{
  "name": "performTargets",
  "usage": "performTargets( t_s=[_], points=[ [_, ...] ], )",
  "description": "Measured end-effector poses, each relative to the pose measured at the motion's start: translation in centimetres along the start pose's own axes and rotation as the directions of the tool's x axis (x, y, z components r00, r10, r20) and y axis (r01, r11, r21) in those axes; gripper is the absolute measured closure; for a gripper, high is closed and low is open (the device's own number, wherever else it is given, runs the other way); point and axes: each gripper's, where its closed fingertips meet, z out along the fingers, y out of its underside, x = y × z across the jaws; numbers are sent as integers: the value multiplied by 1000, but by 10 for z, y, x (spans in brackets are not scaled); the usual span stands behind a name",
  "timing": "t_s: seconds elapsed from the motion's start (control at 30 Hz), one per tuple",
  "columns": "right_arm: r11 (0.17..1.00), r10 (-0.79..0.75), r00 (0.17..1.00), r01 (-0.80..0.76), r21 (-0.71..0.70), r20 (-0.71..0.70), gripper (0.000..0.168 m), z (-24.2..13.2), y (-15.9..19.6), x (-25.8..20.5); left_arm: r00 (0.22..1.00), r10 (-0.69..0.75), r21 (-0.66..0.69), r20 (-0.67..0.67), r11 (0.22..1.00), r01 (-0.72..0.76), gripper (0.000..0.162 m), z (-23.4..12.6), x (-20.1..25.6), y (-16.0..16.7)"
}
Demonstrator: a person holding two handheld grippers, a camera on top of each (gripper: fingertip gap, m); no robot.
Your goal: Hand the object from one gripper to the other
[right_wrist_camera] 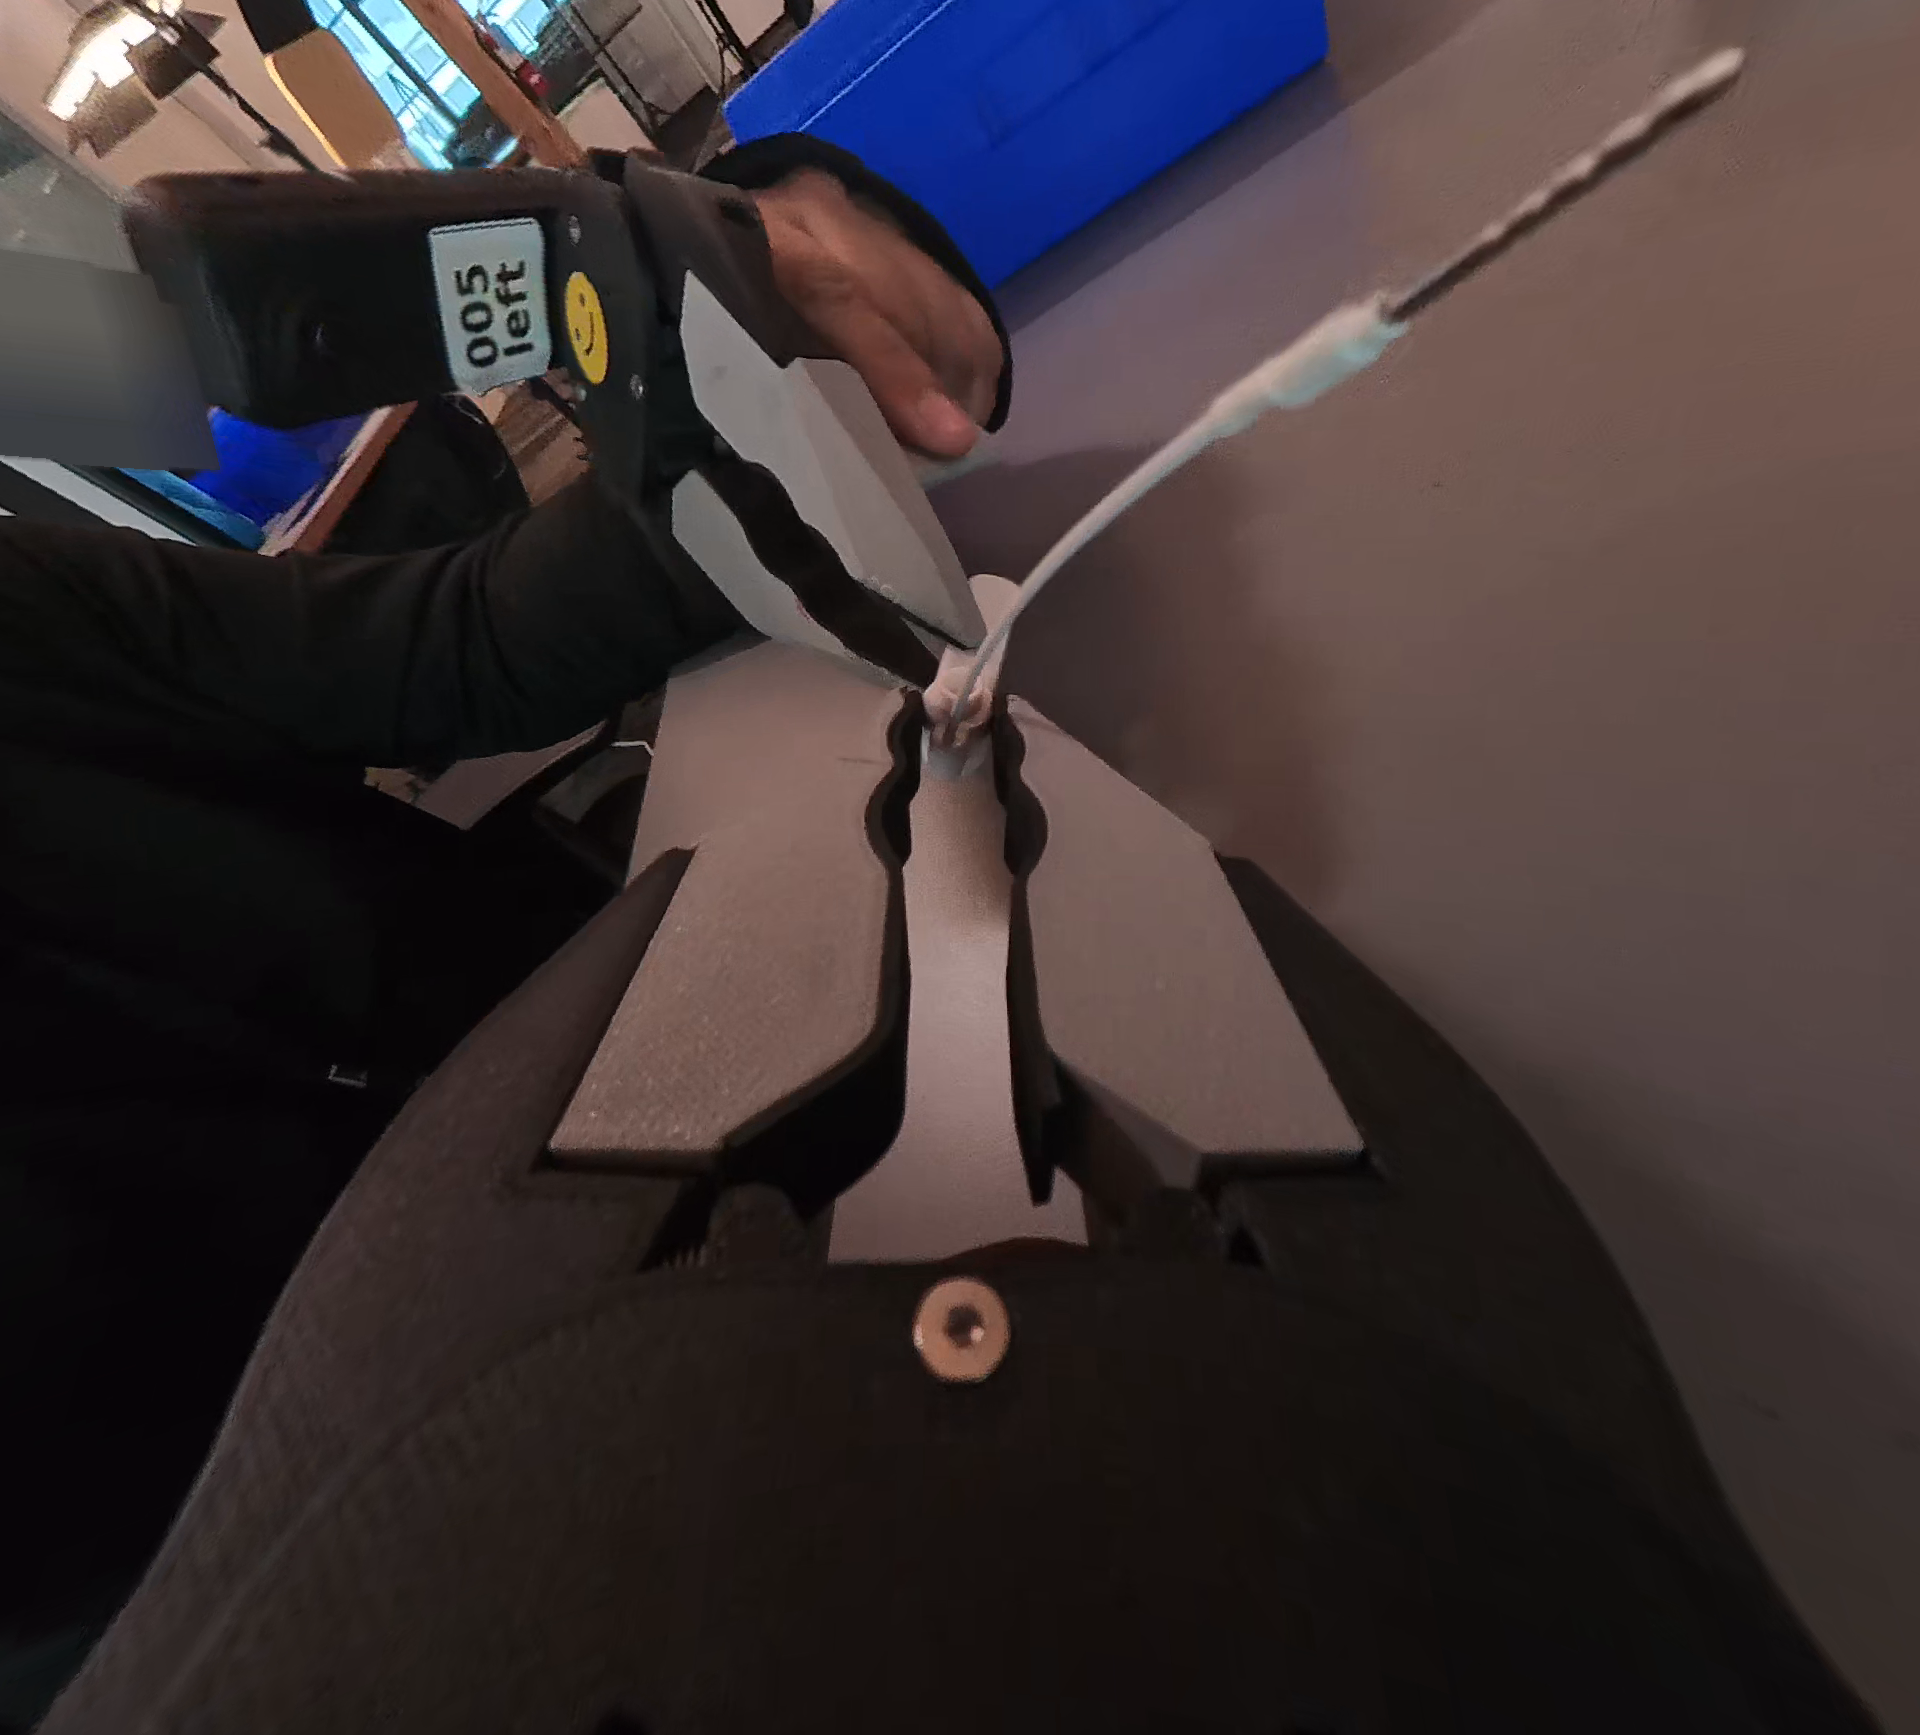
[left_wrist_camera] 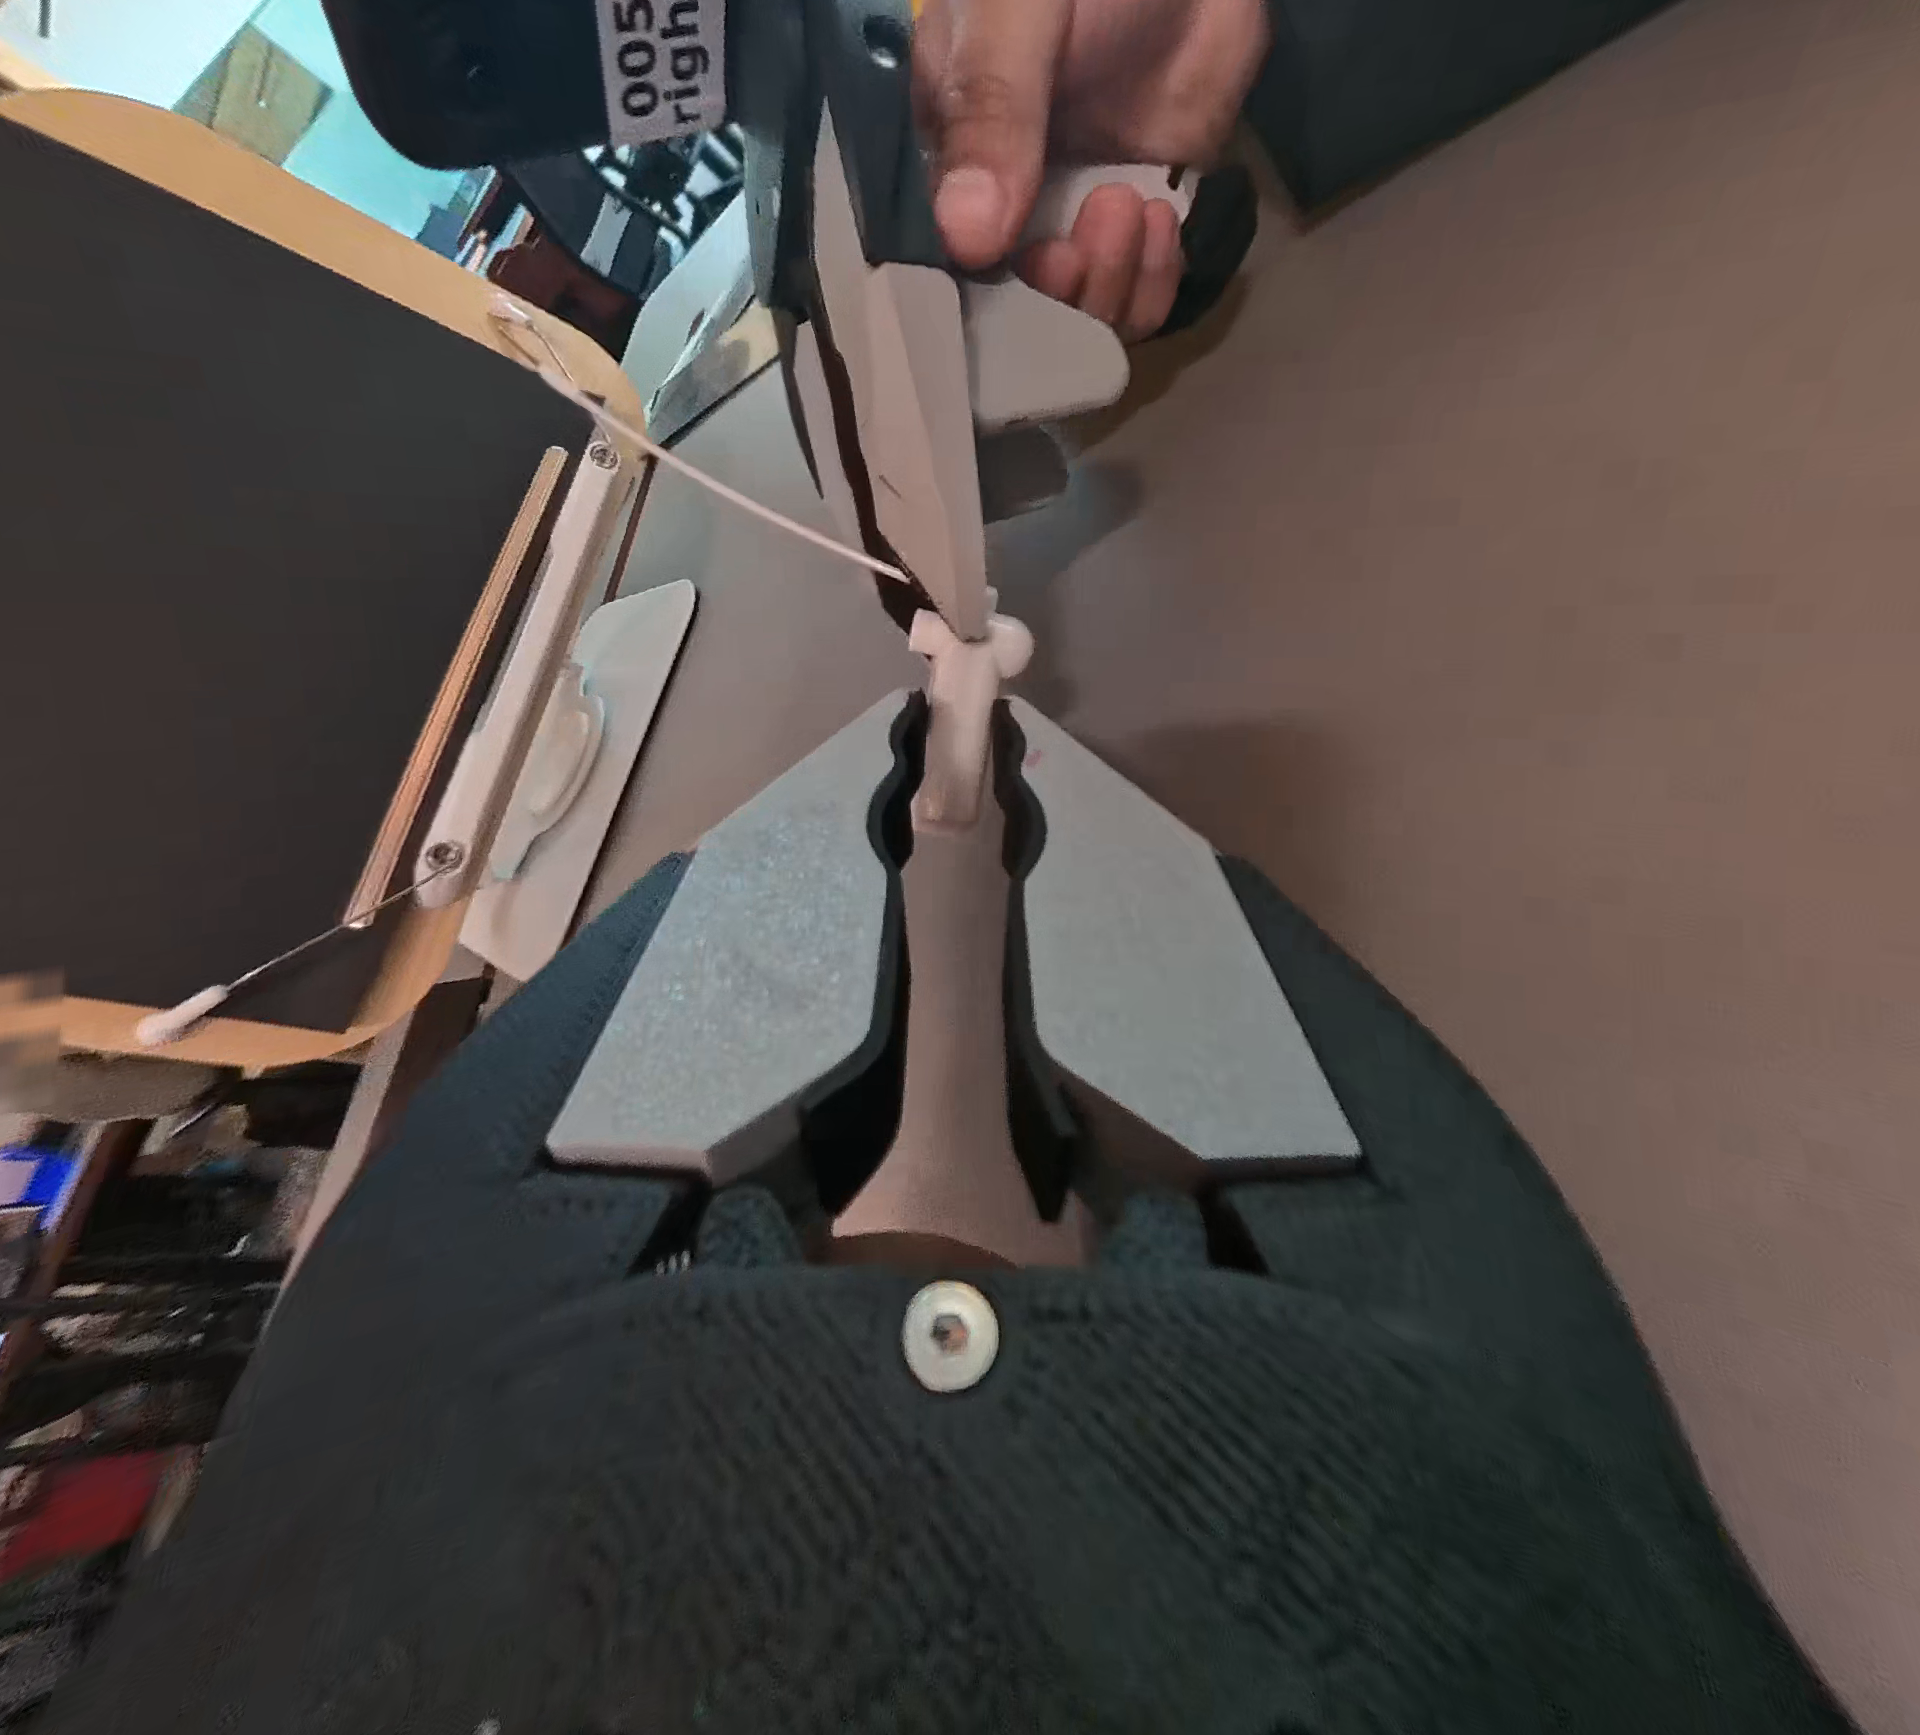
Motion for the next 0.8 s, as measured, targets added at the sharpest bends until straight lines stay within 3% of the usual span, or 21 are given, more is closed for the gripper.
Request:
performTargets(
  t_s=[0.07, 0.2, 0.43, 0.6, 0.7, 0.8],
  points=[
    [1000, 28, 1000, -28, 3, 12, 159, 0, 0, 0, 1000, -12, 9, 0, 1000, 12, 151, 0, 1, 0],
    [999, 50, 999, -50, 6, 11, 159, -1, 1, 3, 992, 104, -37, 67, 994, -102, 150, 6, 0, 6],
    [998, 54, 998, -54, 13, 17, 159, 0, 0, 2, 998, 52, -48, 33, 998, -50, 151, 5, -1, 6],
    [994, -18, 998, 12, 106, 59, 151, -11, -21, -12, 962, -274, 117, 6, 955, 271, 151, -9, -26, -8],
    [974, -199, 976, 207, 95, -89, 140, -14, -28, -7, 827, -543, 122, -142, 820, 559, 151, -10, -30, -2],
    [909, -401, 878, 416, 2, -260, 134, -14, -28, 1, 684, -688, 80, -245, 688, 721, 151, -12, -28, 3]
  ],
)
